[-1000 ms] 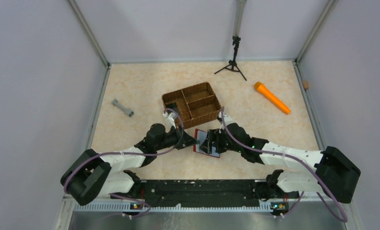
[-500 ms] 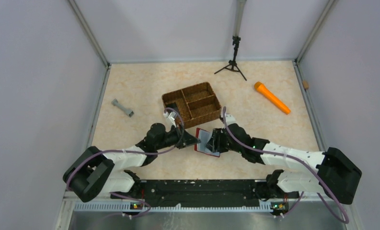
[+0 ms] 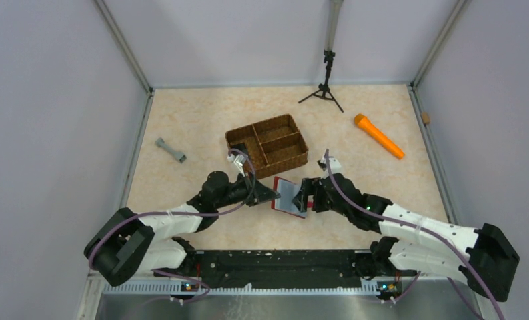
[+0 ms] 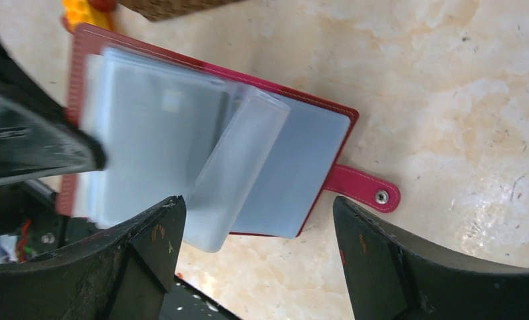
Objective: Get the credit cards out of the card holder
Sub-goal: Remove the credit card from the card holder.
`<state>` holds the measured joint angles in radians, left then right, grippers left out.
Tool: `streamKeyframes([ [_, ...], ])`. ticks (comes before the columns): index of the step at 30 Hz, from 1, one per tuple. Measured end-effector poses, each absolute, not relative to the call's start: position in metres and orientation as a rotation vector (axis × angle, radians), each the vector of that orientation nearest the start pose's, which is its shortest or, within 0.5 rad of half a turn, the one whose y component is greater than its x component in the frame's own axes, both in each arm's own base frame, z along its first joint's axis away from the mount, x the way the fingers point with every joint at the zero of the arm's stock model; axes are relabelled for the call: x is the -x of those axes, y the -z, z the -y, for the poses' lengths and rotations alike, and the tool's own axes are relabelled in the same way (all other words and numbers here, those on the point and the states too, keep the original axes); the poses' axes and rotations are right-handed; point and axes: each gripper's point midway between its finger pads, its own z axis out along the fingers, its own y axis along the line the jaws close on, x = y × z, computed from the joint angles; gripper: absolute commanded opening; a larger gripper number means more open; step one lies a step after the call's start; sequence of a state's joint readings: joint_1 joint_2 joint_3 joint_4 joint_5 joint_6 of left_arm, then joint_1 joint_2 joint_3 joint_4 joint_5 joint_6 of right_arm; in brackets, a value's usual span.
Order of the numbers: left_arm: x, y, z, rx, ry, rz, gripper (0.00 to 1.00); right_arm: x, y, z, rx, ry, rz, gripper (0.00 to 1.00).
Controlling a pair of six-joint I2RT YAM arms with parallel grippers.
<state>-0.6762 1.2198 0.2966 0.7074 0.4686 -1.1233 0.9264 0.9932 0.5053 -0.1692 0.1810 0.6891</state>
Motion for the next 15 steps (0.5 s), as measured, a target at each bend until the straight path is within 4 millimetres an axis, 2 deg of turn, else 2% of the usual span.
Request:
streamKeyframes([
  [3,-0.186,-0.139,0.295,0.065,1.622,-2.114,0.00,-0.183,-0.110,-0.240,0.173,-0.736,-2.253,0.83],
  [9,-0.185,-0.141,0.295,0.059,1.629,-2.114,0.00,-0.179,-0.127,-0.253,0.209,-0.830,-2.224,0.86],
  [12,-0.185,-0.141,0.295,0.059,1.630,-2.113,0.00,-0.180,-0.131,-0.254,0.208,-0.831,-2.220,0.91],
  [15,-0.185,-0.141,0.295,0.059,1.630,-2.112,0.00,-0.185,-0.134,-0.248,0.189,-0.767,-2.234,0.87],
])
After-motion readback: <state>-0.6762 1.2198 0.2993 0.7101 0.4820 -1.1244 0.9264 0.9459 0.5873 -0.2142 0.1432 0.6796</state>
